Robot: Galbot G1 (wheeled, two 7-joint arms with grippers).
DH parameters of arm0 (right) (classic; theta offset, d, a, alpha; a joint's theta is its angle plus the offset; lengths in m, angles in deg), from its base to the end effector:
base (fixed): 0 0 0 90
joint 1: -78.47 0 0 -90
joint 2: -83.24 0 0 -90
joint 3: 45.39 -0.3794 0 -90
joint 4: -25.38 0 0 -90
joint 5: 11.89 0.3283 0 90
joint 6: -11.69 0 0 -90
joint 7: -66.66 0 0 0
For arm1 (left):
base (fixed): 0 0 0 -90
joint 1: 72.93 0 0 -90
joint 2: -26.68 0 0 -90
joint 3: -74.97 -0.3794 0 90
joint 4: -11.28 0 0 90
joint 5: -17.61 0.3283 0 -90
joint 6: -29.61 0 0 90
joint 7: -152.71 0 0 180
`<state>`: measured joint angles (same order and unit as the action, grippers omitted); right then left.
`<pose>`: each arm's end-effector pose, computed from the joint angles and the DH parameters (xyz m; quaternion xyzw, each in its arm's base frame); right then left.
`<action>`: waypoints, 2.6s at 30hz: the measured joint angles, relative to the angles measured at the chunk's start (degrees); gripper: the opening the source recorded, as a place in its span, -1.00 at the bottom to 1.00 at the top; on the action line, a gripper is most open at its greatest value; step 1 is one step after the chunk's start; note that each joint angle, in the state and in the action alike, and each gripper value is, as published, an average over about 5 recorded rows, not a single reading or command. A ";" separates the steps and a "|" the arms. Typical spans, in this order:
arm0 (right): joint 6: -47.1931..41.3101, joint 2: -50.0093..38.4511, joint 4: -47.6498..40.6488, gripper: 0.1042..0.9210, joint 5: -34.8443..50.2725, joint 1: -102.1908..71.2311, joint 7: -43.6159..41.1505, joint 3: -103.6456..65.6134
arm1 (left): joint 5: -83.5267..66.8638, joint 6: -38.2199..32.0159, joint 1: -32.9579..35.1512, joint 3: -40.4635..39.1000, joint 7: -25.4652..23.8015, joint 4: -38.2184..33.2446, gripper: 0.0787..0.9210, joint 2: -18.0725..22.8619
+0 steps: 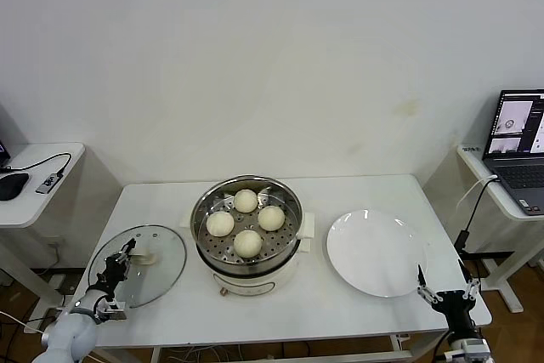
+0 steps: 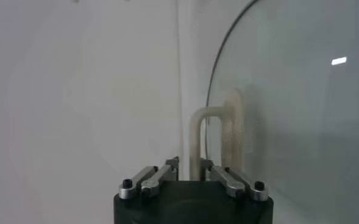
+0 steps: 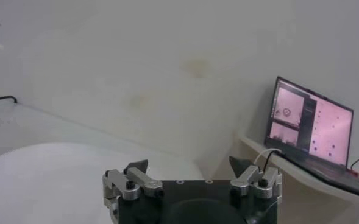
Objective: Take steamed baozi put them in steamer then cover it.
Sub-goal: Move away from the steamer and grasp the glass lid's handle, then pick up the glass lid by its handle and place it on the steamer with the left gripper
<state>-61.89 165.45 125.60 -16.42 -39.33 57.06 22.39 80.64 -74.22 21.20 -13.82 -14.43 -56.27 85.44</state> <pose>0.1239 -0.1646 -0.4063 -0.0476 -0.9817 0.1833 0.0192 0.2717 0.2673 -0.4490 -0.0774 -0.6954 -0.7124 0.0534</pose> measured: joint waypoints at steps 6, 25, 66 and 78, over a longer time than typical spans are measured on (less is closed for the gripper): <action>0.03 -0.02 0.18 0.76 -0.34 -0.34 -0.06 0.44 | -1.07 0.26 1.06 0.78 1.40 -1.12 -0.83 -0.36; -0.35 -0.92 1.73 0.76 -1.65 -1.99 0.04 2.54 | -7.33 18.91 15.56 8.50 -2.32 -27.66 -0.83 -3.25; -2.29 6.36 0.06 0.76 -12.07 -2.08 1.85 7.80 | -1.78 51.36 -7.42 -29.19 -24.61 -48.51 -0.83 -2.17; -2.27 6.29 -0.30 0.76 -12.13 -2.30 1.93 7.79 | 2.41 52.29 -13.65 -36.62 -26.75 -42.76 -0.83 2.79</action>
<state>-64.16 171.75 125.30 -28.55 -41.63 58.99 30.18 83.05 -21.93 7.55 -50.44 -41.18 -99.03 88.23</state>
